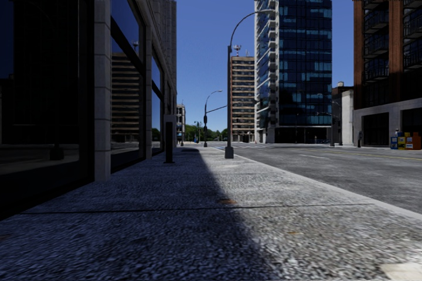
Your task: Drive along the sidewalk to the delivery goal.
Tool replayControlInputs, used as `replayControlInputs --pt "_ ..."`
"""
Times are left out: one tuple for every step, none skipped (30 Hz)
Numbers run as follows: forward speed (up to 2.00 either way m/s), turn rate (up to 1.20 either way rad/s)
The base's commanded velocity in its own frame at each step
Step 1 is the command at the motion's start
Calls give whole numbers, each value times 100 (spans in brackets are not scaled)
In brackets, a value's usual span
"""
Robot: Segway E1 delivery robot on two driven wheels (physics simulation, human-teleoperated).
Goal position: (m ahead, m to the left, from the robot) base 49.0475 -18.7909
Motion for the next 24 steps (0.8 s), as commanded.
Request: replayControlInputs --pt "147 0" --pt "147 0" --pt "147 0" --pt "147 0" --pt "147 0" --pt "147 0" --pt "147 0" --pt "147 0" --pt "147 0" --pt "147 0" --pt "147 0" --pt "147 0" --pt "147 0" --pt "147 0" --pt "147 0" --pt "147 0" --pt "147 0" --pt "147 1" --pt "147 24" --pt "147 63" --pt "147 67" --pt "147 67" --pt "147 68" --pt "147 66"
